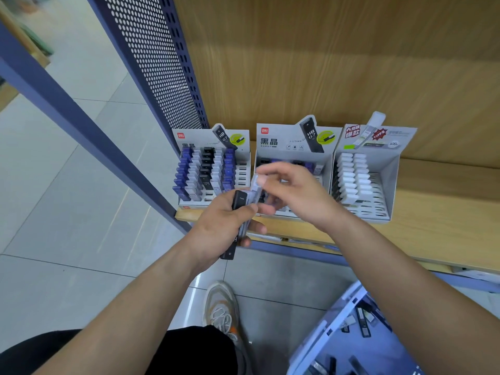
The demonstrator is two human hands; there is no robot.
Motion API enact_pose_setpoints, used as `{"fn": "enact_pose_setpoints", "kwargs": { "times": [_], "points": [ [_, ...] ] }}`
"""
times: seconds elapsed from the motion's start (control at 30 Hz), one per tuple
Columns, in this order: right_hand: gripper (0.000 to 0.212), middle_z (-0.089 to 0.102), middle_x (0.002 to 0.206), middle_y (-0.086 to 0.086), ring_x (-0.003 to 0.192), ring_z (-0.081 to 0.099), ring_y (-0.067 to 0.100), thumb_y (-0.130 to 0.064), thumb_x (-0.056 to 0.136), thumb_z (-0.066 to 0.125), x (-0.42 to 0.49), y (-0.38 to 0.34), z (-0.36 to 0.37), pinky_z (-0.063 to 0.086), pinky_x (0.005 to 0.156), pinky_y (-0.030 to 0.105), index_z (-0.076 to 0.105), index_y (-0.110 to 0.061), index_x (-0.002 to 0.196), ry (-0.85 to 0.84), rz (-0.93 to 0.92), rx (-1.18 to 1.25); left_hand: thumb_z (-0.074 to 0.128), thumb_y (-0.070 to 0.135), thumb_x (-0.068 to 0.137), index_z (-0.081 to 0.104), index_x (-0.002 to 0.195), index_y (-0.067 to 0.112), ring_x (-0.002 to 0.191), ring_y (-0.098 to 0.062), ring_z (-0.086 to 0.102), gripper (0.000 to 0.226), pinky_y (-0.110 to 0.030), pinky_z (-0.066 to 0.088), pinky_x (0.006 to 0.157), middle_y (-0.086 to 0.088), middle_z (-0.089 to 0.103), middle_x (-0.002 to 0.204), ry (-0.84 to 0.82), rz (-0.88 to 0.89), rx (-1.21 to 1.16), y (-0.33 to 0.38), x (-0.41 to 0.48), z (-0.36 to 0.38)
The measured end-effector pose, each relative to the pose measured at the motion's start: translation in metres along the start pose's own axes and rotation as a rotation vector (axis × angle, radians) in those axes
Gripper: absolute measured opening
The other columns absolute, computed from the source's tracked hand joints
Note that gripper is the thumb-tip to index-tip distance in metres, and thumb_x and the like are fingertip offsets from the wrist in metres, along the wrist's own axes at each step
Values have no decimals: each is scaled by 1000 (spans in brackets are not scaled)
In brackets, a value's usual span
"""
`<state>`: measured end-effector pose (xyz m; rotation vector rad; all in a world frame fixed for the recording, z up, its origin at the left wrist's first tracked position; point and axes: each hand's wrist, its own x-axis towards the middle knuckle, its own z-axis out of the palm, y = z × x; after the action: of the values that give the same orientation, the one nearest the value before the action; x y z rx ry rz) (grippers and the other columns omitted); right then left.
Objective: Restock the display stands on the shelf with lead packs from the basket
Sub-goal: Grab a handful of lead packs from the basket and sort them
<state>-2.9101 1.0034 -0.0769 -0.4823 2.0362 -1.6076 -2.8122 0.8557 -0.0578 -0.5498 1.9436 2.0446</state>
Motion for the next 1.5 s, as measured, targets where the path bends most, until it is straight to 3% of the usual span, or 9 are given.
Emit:
{"fn": "enact_pose_setpoints", "kwargs": {
  "times": [0.1, 0.23, 0.43, 0.67, 0.9, 1.03, 1.2, 1.33, 1.5],
  "points": [
    [7, 60, 76, 3, 61, 55, 13, -19, 94, 68, 3, -5, 0, 51, 61, 32, 73, -14, 94, -24, -14, -90, 49, 14, 106, 62, 123, 17, 76, -16, 68, 22, -23, 43, 49, 1, 77, 108, 7, -4, 13, 1, -1, -1],
    [9, 57, 64, 5, 47, 51, 15, -13, 97, 64, 3, -7, -11, 45, 48, 25, 70, -13, 91, 4, 27, -12, 47, 16, 107, 60, 123, 20, 75, -14, 70, 21, -24, 43, 50, 0, 76, 108, 90, -6, 8, 0, -1, -5],
    [9, 64, 70, 11, 52, 60, 21, -15, 97, 62, 3, -18, -8, 52, 51, 28, 65, -9, 92, -43, 89, 211, 47, 15, 107, 59, 118, 15, 62, -18, 61, 17, -25, 42, 48, 0, 78, 99, 106, 5, 88, -1, -1, -5],
    [19, 58, 60, 7, 41, 50, 17, -24, 101, 57, 10, -38, 5, 40, 42, 24, 69, -10, 101, -93, 77, 101, 47, 12, 106, 59, 113, 13, 56, -18, 51, 14, -26, 40, 47, -2, 77, 95, 145, 59, 111, -1, -4, -11],
    [22, 59, 69, 10, 49, 55, 17, -25, 99, 60, 19, -47, 7, 49, 50, 24, 64, -8, 86, -128, 150, 108, 48, 13, 106, 58, 109, 19, 57, -15, 54, 12, -25, 40, 47, -1, 76, 97, 196, 73, 82, -1, -8, -19],
    [11, 62, 71, 11, 52, 59, 17, -12, 96, 63, 21, -45, 7, 52, 53, 26, 69, -10, 88, -138, 148, 91, 50, 15, 106, 58, 108, 17, 56, -14, 55, 9, -25, 41, 46, 0, 75, 92, 237, 92, 83, -3, -11, -24],
    [17, 60, 71, 12, 53, 57, 19, -5, 98, 55, 21, -40, 6, 52, 53, 27, 72, -6, 97, -136, 113, 104, 52, 28, 106, 61, 110, 19, 54, -12, 55, 14, -24, 43, 46, 0, 76, 93, 310, 73, 17, -2, -11, -30],
    [17, 62, 78, 13, 63, 62, 22, -3, 98, 55, 18, -37, 6, 56, 65, 31, 72, -6, 97, -171, 97, 157, 53, 15, 104, 62, 104, 15, 51, -10, 50, 9, -24, 40, 46, -6, 69, 95, 275, 87, 32, -2, -11, -28],
    [19, 67, 83, 18, 73, 69, 21, -2, 96, 60, 17, -33, 4, 62, 75, 34, 70, -10, 109, -117, 35, 53, 55, 7, 102, 62, 108, 13, 47, -8, 48, 11, -23, 40, 45, -3, 54, 76, 285, 97, 56, -3, -11, -29]
  ]
}}
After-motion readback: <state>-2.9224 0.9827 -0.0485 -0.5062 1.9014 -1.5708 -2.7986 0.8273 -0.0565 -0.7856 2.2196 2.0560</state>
